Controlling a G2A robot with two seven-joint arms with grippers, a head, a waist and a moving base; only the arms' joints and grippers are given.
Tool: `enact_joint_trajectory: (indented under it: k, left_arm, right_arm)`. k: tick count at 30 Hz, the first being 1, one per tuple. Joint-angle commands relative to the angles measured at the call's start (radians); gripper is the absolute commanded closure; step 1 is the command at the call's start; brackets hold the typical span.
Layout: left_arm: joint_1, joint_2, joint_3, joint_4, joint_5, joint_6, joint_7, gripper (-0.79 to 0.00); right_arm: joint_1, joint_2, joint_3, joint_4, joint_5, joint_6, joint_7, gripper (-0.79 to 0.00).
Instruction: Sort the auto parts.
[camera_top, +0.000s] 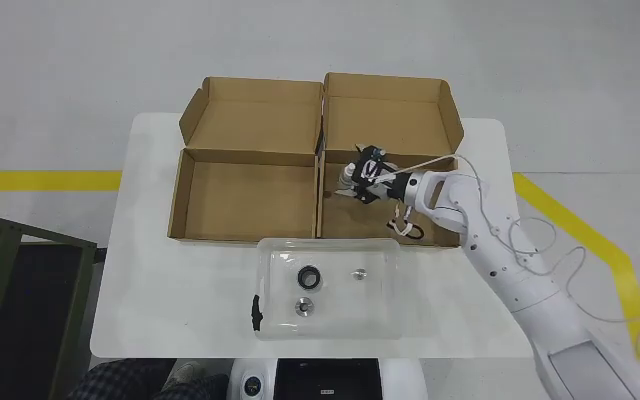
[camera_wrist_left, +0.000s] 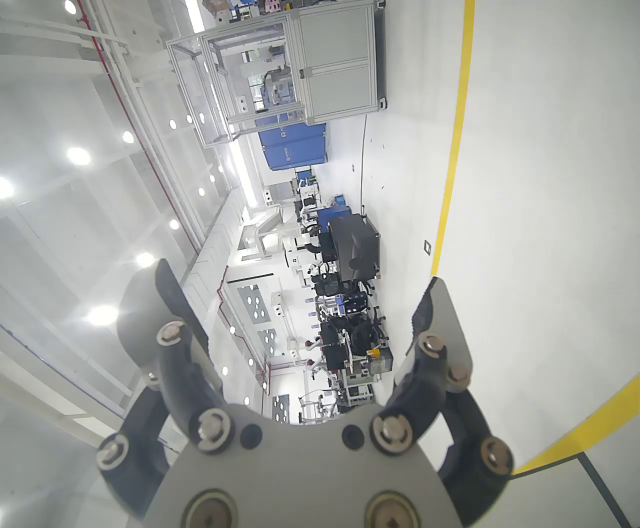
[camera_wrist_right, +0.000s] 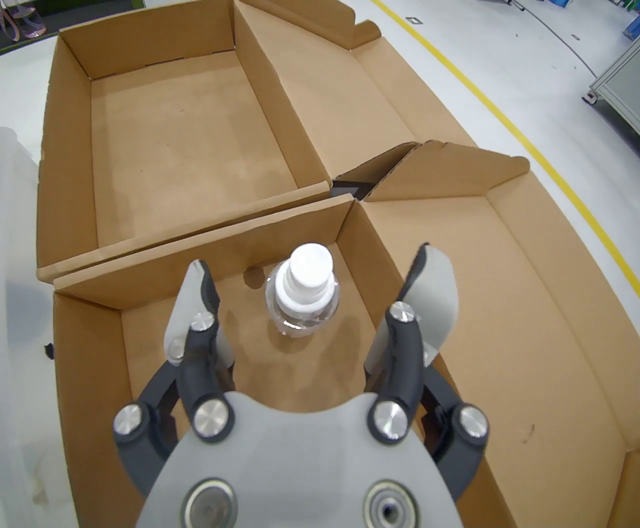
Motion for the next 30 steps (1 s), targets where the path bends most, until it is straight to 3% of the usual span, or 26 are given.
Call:
enact_joint_trajectory:
  k: [1,18,30]
  left_arm:
    - [0.0,0.0,0.0,0.0,0.0,0.0,0.0,-0.785]
    - [0.0,0.0,0.0,0.0,0.0,0.0,0.0,-0.785]
    - [0.0,0.0,0.0,0.0,0.0,0.0,0.0,-0.785]
  right_arm:
    - [-0.014,0.006,0.021,-0.036,-0.001,-0.006,0.004,-0.785]
    - [-0.279,0.072,0.205,-0.489,0.01,-0.089,0.138,-0.785]
    - [-0.525,0.113,0.284,-0.716,-0.116,-0.171,0.208,-0.785]
